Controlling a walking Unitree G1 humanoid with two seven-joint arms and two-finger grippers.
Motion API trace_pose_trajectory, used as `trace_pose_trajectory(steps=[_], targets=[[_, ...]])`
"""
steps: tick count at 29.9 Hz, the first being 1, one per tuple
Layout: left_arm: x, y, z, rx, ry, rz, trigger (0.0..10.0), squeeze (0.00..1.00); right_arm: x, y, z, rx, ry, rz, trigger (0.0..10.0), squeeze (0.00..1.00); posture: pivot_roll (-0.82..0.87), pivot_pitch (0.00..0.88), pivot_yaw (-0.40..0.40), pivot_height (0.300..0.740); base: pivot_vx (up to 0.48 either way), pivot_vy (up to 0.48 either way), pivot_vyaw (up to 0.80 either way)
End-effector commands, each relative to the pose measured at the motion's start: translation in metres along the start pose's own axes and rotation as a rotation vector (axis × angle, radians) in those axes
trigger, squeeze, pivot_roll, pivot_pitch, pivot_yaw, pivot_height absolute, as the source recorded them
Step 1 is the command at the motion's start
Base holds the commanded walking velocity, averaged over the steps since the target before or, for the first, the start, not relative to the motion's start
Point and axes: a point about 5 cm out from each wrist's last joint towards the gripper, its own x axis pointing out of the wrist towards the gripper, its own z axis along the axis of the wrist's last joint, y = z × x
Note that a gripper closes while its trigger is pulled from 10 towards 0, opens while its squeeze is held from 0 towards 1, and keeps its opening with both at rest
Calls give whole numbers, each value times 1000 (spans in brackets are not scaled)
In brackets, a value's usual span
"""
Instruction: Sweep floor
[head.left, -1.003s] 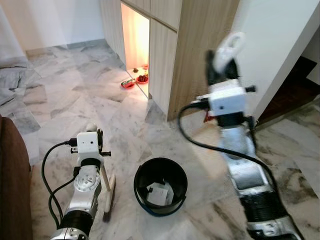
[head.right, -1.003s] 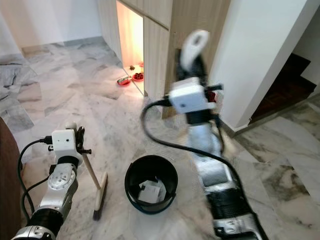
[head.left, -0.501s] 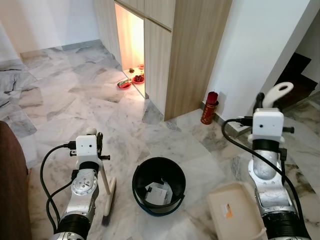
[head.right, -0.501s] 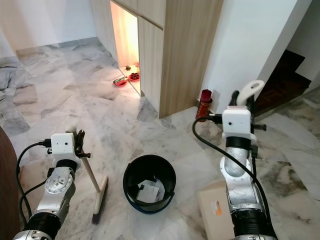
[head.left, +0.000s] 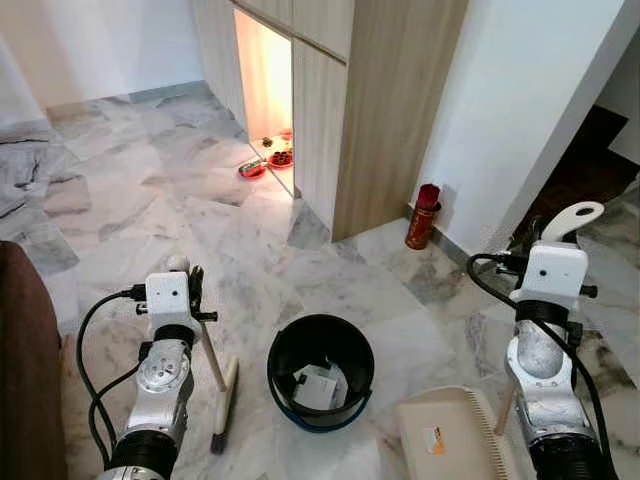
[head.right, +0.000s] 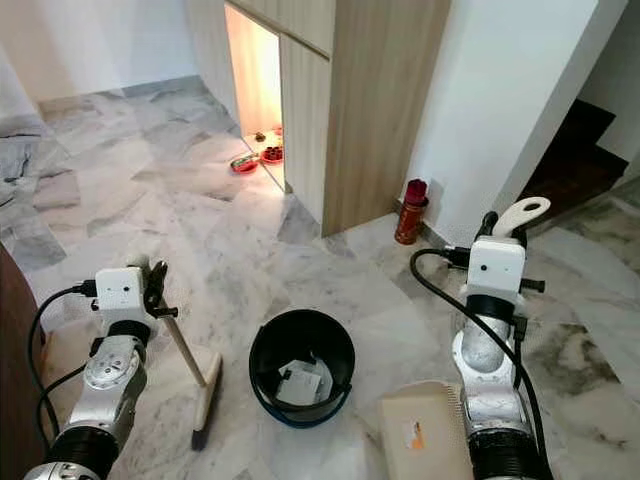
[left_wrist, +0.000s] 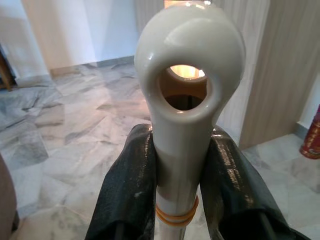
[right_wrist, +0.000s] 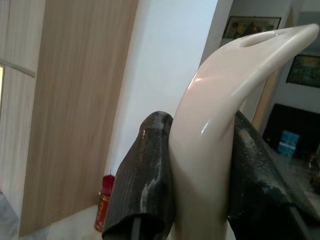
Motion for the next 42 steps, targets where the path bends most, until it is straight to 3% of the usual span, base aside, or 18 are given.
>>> trace_pose_trajectory(steps=[1,10,17,42], targets=[[2,1,7,-20,-31,6,10000,0,3,2,5,24,-27,5,10000,0,-9,0,-21,740,0,0,0],[0,-3,4,-38,-23,-3,10000,0,-3,-1,-16,111,85,15,10000,0,-10,0,-27,740,0,0,0],[1,-5,5,-39,-25,-16,10000,0,-4,-4,-22,130,108,-2,10000,0,-8,0,-24,740,0,0,0],[2,-3,8,-33,-36,-18,10000,0,5,11,-5,145,42,63,10000,0,-11,0,-15,740,0,0,0]])
